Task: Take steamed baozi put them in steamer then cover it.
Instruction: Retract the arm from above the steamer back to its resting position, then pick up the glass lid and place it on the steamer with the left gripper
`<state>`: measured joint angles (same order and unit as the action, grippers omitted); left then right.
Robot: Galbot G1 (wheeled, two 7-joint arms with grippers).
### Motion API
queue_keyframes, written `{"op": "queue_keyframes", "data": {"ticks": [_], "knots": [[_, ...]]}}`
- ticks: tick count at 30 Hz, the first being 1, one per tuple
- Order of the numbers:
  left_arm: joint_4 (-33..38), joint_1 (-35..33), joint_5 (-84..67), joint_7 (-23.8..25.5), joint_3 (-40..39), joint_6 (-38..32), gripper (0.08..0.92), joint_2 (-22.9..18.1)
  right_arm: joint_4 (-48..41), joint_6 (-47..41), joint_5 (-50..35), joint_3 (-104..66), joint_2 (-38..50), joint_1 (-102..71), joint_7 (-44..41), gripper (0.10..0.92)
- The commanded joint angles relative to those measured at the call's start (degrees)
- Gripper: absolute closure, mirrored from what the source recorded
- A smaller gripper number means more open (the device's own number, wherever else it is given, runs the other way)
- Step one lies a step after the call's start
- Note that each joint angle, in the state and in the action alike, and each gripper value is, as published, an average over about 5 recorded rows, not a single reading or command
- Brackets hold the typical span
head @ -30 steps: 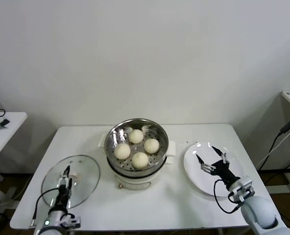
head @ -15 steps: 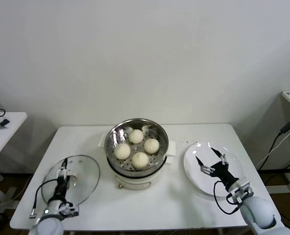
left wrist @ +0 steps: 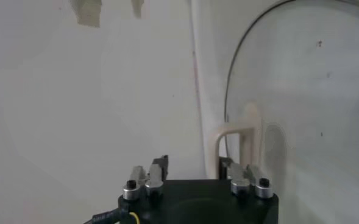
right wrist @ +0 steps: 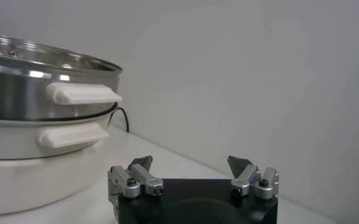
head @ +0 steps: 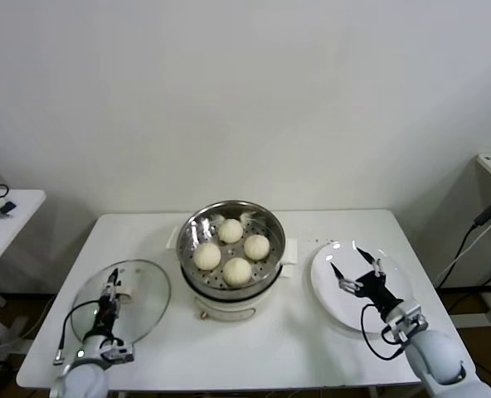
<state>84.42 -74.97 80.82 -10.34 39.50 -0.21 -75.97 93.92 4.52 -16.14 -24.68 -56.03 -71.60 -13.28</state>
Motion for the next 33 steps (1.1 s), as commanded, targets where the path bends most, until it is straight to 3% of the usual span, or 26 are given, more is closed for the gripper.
{"op": "queue_keyframes", "data": {"ticks": [1, 14, 24, 33], "knots": [[0.64, 0.41, -1.23, 0.02, 0.08, -0.61, 0.499, 0.29, -0.23, -0.03, 0.38, 0.2, -0.08, 0.66, 0.0, 0.203], [8.94, -3.58, -3.55, 0.24, 0.06, 2.24, 0.846, 0.55, -0.16, -0.31, 0.69, 0.09, 0.2, 0.79, -0.19, 0.203], [25.34, -13.07, -4.03, 0.76, 0.34, 14.27, 0.853, 2.29, -0.57, -0.43, 0.6, 0.41, 0.72, 1.5, -0.22, 0.203], [36.04, -16.26, -3.15, 3.5, -1.86, 24.34, 0.853, 8.26, -0.59, -1.85, 0.15, 1.41, 2.25, 2.3, -0.2, 0.203]]}}
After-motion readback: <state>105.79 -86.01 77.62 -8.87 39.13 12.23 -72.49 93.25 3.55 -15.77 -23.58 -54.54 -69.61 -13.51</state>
